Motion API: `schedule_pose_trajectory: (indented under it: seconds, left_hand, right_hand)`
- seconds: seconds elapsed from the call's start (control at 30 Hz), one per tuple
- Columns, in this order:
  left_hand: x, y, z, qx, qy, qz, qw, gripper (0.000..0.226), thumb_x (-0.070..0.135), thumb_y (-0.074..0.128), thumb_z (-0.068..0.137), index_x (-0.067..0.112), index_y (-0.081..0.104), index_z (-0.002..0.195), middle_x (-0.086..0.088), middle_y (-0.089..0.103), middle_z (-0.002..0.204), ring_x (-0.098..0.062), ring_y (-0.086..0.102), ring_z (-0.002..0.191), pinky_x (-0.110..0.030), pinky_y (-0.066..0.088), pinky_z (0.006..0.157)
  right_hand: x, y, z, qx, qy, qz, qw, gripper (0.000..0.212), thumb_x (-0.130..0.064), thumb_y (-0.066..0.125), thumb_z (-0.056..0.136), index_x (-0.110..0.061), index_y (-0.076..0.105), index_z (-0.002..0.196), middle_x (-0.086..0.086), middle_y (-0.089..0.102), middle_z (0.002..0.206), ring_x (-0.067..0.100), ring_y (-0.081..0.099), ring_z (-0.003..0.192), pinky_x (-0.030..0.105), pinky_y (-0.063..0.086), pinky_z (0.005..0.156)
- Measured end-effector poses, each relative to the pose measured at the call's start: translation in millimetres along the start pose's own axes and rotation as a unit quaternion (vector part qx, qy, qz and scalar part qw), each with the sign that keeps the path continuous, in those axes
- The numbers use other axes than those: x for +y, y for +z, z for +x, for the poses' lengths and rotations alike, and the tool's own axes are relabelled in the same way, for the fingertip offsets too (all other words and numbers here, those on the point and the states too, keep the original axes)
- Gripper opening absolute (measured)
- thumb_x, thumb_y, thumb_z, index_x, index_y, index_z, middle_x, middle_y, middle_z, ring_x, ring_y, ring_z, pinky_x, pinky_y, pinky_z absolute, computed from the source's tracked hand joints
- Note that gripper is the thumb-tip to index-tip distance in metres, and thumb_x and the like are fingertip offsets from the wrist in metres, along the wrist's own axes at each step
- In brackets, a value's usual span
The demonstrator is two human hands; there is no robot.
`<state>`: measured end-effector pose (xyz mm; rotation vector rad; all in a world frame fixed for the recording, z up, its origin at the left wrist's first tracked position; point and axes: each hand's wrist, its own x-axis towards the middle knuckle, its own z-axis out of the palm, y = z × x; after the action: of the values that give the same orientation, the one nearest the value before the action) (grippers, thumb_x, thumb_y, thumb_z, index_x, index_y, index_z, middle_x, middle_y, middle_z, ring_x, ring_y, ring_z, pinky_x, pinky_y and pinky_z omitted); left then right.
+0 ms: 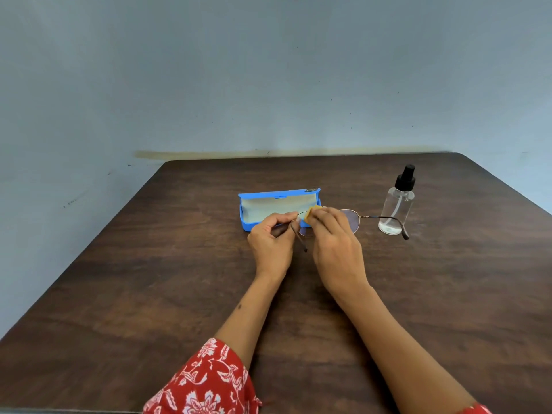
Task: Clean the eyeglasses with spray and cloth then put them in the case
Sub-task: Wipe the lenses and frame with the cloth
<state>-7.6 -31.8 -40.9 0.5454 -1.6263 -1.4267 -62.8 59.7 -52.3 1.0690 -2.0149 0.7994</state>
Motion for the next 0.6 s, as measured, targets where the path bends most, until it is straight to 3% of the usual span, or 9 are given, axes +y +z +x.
schedule_pose_trajectory:
  seconds: [0.27, 0.43, 0.5, 0.6]
  left_hand:
    - [1.4, -0.4, 0.3, 0.003, 0.009, -0.005, 1.000, 0.015, -0.004, 0.071, 0.076, 0.005, 0.071, 0.089, 0.004, 0.070, 0.084, 0.003, 0.067, 0.078, -0.012, 0.052, 0.076]
    - [-0.7, 1.1, -0.7, -0.007, 0.003, -0.001, 1.000, 0.016, -0.001, 0.073, 0.075, 0.006, 0.072, 0.089, 0.004, 0.071, 0.085, 0.001, 0.068, 0.081, -0.014, 0.053, 0.077]
    - [-1.2, 1.5, -1.2, -0.009, 0.004, -0.004, 1.000, 0.016, -0.002, 0.073, 0.075, 0.008, 0.071, 0.087, 0.002, 0.071, 0.086, 0.000, 0.068, 0.081, -0.014, 0.053, 0.077]
    - [-2.1, 2.0, -1.6, -0.012, 0.007, -0.011, 1.000, 0.016, -0.003, 0.072, 0.075, 0.009, 0.071, 0.085, -0.001, 0.072, 0.086, -0.002, 0.068, 0.081, -0.015, 0.053, 0.077]
  right_hand:
    - [-7.2, -1.4, -4.1, -0.021, -0.034, -0.001, 0.999, 0.025, -0.002, 0.054, 0.079, 0.003, 0.069, 0.099, 0.013, 0.068, 0.101, 0.021, 0.050, 0.105, 0.029, 0.038, 0.096]
    - [1.6, 0.9, 0.1, 0.002, 0.014, -0.002, 1.000, 0.023, 0.000, 0.064, 0.081, 0.005, 0.067, 0.102, 0.015, 0.066, 0.108, 0.024, 0.052, 0.110, 0.032, 0.051, 0.089]
    - [1.4, 1.6, -0.6, -0.001, 0.018, 0.010, 1.000, 0.024, 0.001, 0.068, 0.079, 0.005, 0.067, 0.102, 0.015, 0.065, 0.109, 0.024, 0.051, 0.111, 0.031, 0.049, 0.091]
    - [-3.4, -0.5, -3.3, -0.005, 0.004, 0.018, 1.000, 0.022, 0.000, 0.054, 0.083, 0.004, 0.068, 0.100, 0.013, 0.067, 0.105, 0.022, 0.051, 0.109, 0.028, 0.043, 0.093]
